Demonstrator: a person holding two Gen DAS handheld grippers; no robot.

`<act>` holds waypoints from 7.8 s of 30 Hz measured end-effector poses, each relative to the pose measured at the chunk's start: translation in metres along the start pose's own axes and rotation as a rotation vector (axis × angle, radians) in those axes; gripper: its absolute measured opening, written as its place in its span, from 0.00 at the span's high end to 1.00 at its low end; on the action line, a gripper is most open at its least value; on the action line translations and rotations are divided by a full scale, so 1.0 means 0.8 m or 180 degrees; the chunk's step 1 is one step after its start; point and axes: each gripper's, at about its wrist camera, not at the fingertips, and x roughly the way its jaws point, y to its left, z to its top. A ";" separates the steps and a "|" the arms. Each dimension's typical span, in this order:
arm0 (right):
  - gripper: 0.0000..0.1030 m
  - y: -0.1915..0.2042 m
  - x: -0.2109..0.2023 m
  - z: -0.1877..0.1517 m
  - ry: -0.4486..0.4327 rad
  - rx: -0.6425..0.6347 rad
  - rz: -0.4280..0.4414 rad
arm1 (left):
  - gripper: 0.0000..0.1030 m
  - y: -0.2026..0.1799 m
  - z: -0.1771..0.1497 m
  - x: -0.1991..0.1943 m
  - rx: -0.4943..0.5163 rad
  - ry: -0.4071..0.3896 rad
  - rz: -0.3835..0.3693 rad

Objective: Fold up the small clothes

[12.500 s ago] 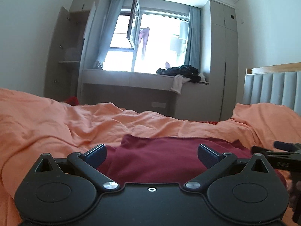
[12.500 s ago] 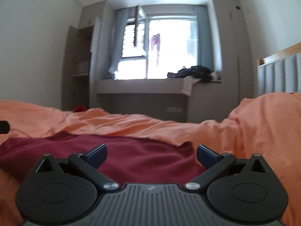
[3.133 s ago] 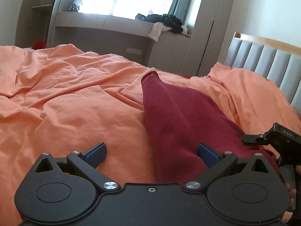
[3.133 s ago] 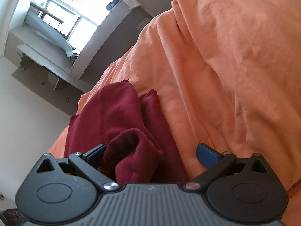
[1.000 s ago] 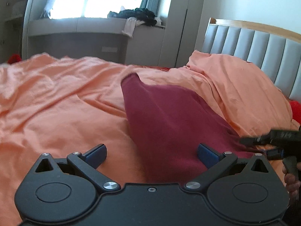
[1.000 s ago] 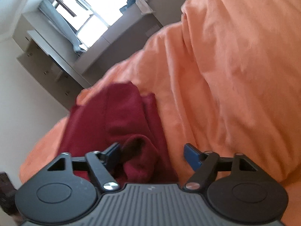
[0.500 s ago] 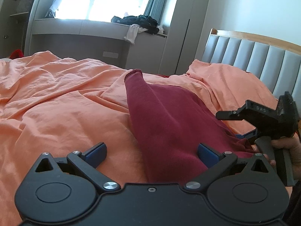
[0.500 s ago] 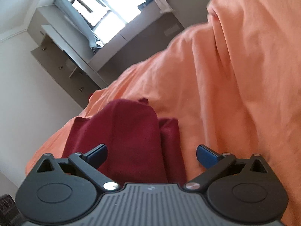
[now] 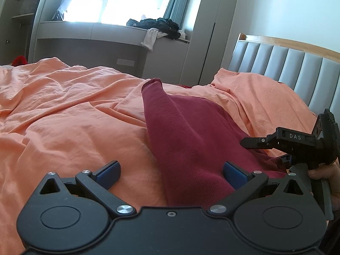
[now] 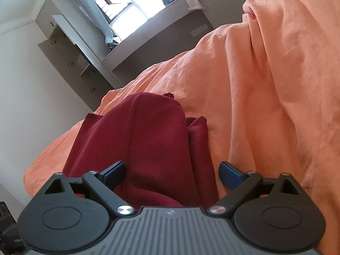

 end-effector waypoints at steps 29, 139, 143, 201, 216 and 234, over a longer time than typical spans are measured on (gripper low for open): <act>0.33 0.014 -0.005 -0.015 -0.0124 -0.0024 0.0045 | 0.02 0.008 0.037 0.023 -0.0158 0.0718 -0.0281; 0.00 0.223 -0.108 -0.115 -0.2212 -0.1785 -0.0688 | 0.00 -0.030 0.061 -0.142 0.0417 -0.0768 0.1268; 0.00 0.221 -0.121 -0.129 -0.2294 -0.1729 -0.0713 | 0.00 -0.028 0.045 -0.156 0.0360 -0.0821 0.1268; 0.00 0.198 -0.113 -0.190 -0.1483 -0.1419 -0.0897 | 0.00 0.031 -0.054 -0.167 0.0142 -0.0685 0.1328; 0.00 0.198 -0.112 -0.190 -0.1484 -0.1416 -0.0901 | 0.00 0.032 -0.054 -0.167 0.0146 -0.0686 0.1332; 0.00 0.198 -0.112 -0.190 -0.1482 -0.1414 -0.0899 | 0.00 0.032 -0.054 -0.167 0.0151 -0.0687 0.1335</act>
